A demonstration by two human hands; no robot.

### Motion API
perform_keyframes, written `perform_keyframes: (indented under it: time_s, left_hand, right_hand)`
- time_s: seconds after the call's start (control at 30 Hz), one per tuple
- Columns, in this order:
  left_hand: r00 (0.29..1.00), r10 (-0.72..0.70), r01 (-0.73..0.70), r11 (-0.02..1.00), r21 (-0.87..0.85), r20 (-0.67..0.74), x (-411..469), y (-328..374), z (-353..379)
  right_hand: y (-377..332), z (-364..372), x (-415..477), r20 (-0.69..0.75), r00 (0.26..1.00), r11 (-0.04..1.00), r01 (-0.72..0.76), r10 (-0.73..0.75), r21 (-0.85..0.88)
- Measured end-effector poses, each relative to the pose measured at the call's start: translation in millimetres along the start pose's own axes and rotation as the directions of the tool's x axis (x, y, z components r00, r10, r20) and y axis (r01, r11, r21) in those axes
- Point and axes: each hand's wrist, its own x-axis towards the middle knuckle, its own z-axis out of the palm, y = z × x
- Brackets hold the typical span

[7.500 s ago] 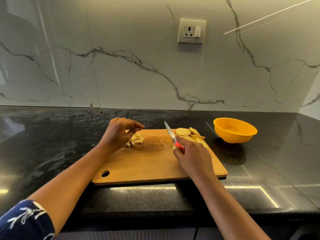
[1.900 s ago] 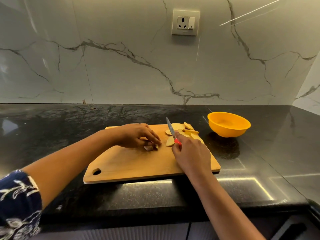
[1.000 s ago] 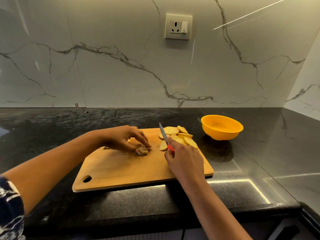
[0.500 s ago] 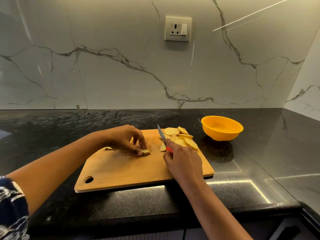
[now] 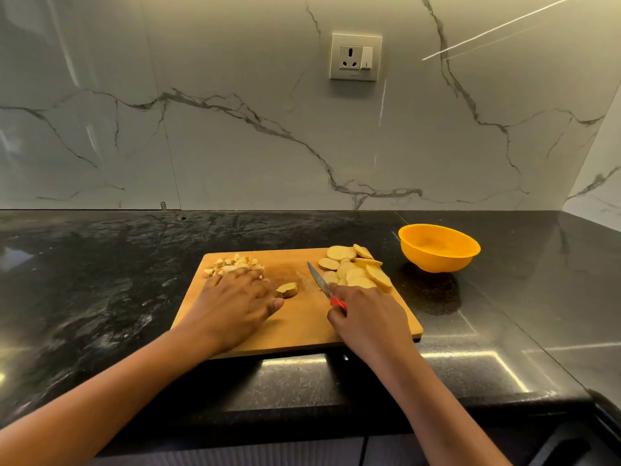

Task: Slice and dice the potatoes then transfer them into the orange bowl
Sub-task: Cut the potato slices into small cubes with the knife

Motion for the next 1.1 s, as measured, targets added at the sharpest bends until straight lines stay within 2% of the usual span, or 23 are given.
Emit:
perform_keyframes:
  time_s: [0.07,0.27,0.37,0.5,0.7,0.8,0.9,1.1]
  left_hand:
    - [0.997,-0.027,0.030,0.998,-0.051,0.070,-3.8,5.1,3.1]
    - [0.993,-0.025,0.040,0.990,-0.133,0.117,0.4,17.4,12.5]
    - [0.993,-0.003,0.017,0.994,-0.111,0.120,1.8,19.3,14.7]
    - [0.991,-0.011,0.026,0.993,-0.114,0.134,-0.4,19.1,12.5]
    - [0.988,0.000,0.016,0.994,-0.105,0.155,2.0,17.3,11.1]
    - [0.984,0.151,-0.144,0.987,-0.077,0.094,3.9,2.2,5.1]
    - [0.926,0.369,-0.370,0.929,-0.006,0.080,7.9,-21.5,-2.2]
    - [0.848,0.506,-0.509,0.861,-0.028,0.155,21.5,-40.6,-8.4]
  right_hand:
    - [-0.6,-4.6,-3.5,0.040,0.999,1.000,0.009,-0.008,-0.013]
    - [-12.9,-11.3,-16.6,0.076,0.995,0.997,0.067,-0.064,-0.037]
    - [-22.9,-8.2,-20.0,0.080,0.992,0.995,0.097,-0.093,-0.035]
    - [-19.2,-11.4,-14.1,0.078,0.996,0.999,0.043,-0.042,-0.018]
    - [-26.3,-9.8,-15.1,0.071,0.996,0.998,0.059,-0.056,-0.038]
    - [-23.0,-14.2,-15.5,0.049,0.998,0.998,0.050,-0.048,-0.032]
    - [-26.0,-17.3,-19.8,0.032,0.997,0.997,0.074,-0.073,-0.020]
    - [-32.3,-16.2,-19.8,0.021,0.995,0.995,0.097,-0.097,-0.018]
